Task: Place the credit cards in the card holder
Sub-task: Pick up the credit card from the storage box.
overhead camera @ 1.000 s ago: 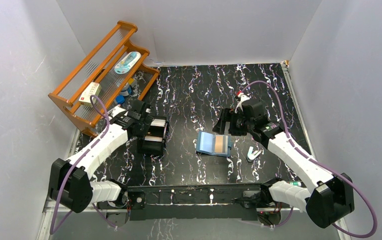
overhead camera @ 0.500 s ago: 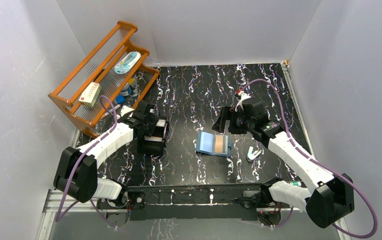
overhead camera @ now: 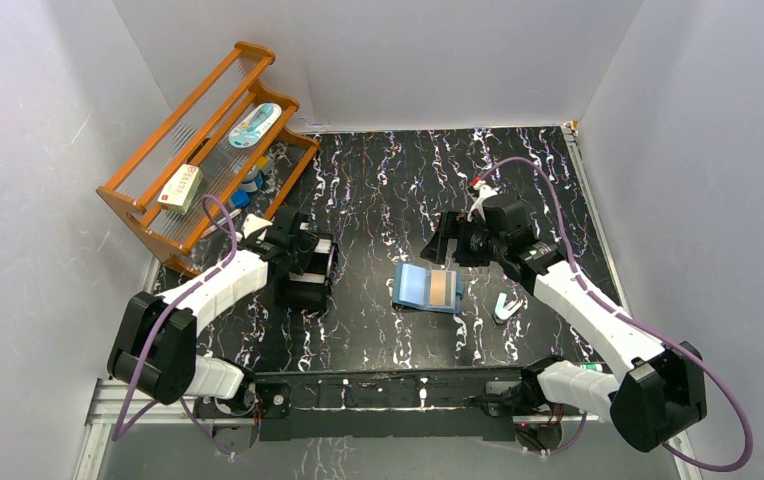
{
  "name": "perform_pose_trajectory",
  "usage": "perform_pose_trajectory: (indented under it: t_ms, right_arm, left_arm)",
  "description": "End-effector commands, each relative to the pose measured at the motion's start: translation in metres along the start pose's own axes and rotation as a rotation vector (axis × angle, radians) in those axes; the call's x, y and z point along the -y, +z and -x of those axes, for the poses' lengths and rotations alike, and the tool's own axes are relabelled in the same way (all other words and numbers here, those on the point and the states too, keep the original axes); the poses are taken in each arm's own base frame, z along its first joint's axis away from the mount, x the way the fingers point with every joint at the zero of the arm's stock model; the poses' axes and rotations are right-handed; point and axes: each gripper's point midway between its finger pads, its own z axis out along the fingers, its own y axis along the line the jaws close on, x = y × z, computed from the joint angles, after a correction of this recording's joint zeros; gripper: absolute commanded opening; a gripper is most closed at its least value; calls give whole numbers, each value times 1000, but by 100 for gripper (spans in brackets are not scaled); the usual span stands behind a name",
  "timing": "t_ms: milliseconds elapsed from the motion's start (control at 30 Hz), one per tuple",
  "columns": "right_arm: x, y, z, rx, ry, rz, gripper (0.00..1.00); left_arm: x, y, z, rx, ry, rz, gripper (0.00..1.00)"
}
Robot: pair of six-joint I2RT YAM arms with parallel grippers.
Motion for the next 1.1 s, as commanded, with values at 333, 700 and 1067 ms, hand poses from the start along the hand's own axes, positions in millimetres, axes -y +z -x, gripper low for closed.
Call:
perform_pose_trajectory:
  t_ms: [333,700,1067]
  right_arm:
    - [-6,16,0,-2,-2,51,96]
    - [-4,20,-7,-18,-5,60,96]
    - [-5,26,-13,-53,23,80,96]
  left_arm:
    - [-6,17,3,44,5,16,43]
    - [-15,26,6,77,28,34,38]
    - [-3,15,22,145,42,-29,23]
